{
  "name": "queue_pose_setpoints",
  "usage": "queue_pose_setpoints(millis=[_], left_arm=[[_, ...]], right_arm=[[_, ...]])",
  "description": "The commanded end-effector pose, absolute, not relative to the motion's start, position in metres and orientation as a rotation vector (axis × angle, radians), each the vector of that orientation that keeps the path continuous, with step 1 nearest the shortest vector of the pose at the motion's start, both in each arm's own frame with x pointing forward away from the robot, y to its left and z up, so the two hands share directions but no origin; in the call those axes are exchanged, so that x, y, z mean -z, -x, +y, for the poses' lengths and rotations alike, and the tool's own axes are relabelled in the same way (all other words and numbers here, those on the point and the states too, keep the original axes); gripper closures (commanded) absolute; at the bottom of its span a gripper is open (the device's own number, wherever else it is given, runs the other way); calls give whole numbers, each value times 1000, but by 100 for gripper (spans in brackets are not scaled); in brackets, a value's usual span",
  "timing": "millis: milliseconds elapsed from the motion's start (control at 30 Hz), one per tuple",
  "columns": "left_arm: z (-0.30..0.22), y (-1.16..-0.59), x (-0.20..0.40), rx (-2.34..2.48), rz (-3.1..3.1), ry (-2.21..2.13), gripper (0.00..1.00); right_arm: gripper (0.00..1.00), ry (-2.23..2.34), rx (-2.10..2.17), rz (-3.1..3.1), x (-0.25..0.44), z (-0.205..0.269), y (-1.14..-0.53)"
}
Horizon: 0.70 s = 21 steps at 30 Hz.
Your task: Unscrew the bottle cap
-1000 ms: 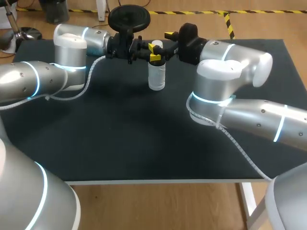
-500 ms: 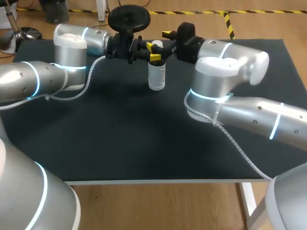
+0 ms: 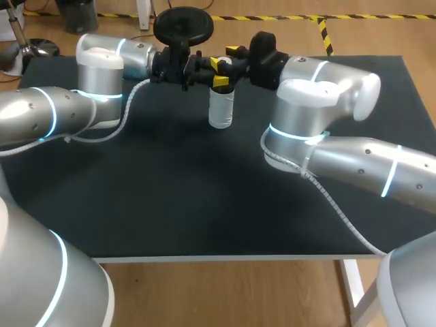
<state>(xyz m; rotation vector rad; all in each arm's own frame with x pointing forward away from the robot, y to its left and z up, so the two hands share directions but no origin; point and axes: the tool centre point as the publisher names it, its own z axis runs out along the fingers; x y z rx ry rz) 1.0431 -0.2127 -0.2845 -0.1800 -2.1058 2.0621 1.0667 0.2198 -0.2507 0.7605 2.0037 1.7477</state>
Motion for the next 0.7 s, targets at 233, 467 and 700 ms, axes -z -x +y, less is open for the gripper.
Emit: queue_pose_setpoints(millis=[233, 467, 700], left_arm=[[-213, -1043, 285, -2060, -2098, 187, 100], [-213, -1043, 285, -2060, -2098, 187, 100], [-213, -1043, 285, -2060, -2098, 187, 100]], right_arm=[[91, -765, -1760, 1996, 254, 220, -1073], [100, -753, -1788, 2003, 256, 224, -1070], [100, -718, -1821, 2013, 256, 227, -1068]])
